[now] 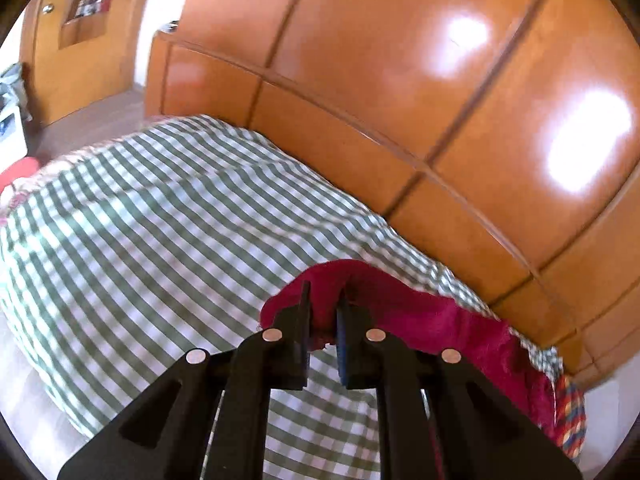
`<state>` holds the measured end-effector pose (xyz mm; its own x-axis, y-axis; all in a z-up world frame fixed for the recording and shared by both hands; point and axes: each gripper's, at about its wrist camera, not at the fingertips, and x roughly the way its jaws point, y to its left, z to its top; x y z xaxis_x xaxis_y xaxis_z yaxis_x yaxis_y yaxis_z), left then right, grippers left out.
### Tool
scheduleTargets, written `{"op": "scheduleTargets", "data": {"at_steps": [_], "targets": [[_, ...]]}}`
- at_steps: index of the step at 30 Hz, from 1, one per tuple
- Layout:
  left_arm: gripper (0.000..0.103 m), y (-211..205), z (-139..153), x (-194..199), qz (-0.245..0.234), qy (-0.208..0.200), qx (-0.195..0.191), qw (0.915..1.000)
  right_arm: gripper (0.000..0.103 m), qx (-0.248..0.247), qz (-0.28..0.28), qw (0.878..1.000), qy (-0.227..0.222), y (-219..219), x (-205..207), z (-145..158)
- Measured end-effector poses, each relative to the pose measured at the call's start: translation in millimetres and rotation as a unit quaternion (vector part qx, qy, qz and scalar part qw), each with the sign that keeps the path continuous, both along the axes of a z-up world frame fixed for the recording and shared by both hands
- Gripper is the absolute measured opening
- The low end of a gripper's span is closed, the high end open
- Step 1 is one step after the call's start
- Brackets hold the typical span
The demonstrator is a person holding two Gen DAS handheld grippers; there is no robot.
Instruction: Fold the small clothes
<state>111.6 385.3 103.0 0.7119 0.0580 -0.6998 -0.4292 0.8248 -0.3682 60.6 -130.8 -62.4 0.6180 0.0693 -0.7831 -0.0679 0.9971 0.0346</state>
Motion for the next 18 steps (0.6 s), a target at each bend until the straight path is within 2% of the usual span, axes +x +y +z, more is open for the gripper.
{"op": "scheduleTargets", "data": {"at_steps": [4, 7, 10, 12, 14, 15, 16, 17, 18], "targets": [[0.009, 24.1, -14.1, 30.3, 0.03, 0.054, 0.022, 0.9978, 0.08, -0.007, -0.001, 1.0, 0.0, 1.9, 0.6, -1.3], [0.009, 42.8, -55.8, 65.7, 0.058, 0.119, 0.035, 0.9906, 0.08, -0.011, -0.001, 1.0, 0.0, 2.9, 1.0, -1.6], [0.01, 63.3, -105.2, 89.2, 0.087, 0.175, 0.017, 0.9805, 0.08, -0.018, -0.002, 1.0, 0.0, 4.1, 1.0, -1.4], [0.015, 71.9, -134.6, 97.8, 0.104, 0.209, 0.008, 0.9723, 0.081, -0.022, -0.003, 1.0, 0.001, 4.6, 1.3, -1.6], [0.033, 81.1, -150.2, 97.5, 0.133, 0.235, 0.016, 0.9627, 0.082, -0.024, -0.003, 1.0, 0.001, 5.1, 1.8, -1.5], [0.036, 82.8, -149.4, 94.4, 0.144, 0.235, 0.017, 0.961, 0.082, -0.025, -0.003, 1.0, 0.002, 5.0, 2.2, -1.3], [0.047, 88.6, -147.2, 89.0, 0.156, 0.229, 0.016, 0.9607, 0.082, -0.026, -0.003, 1.0, 0.002, 4.9, 2.2, -1.4], [0.051, 95.8, -141.7, 81.8, 0.172, 0.224, 0.023, 0.9589, 0.082, -0.025, -0.003, 1.0, 0.002, 4.8, 2.4, -1.5], [0.05, 100.7, -137.1, 75.4, 0.189, 0.223, 0.034, 0.9556, 0.083, -0.025, -0.003, 1.0, 0.002, 4.8, 2.3, -1.5]]}}
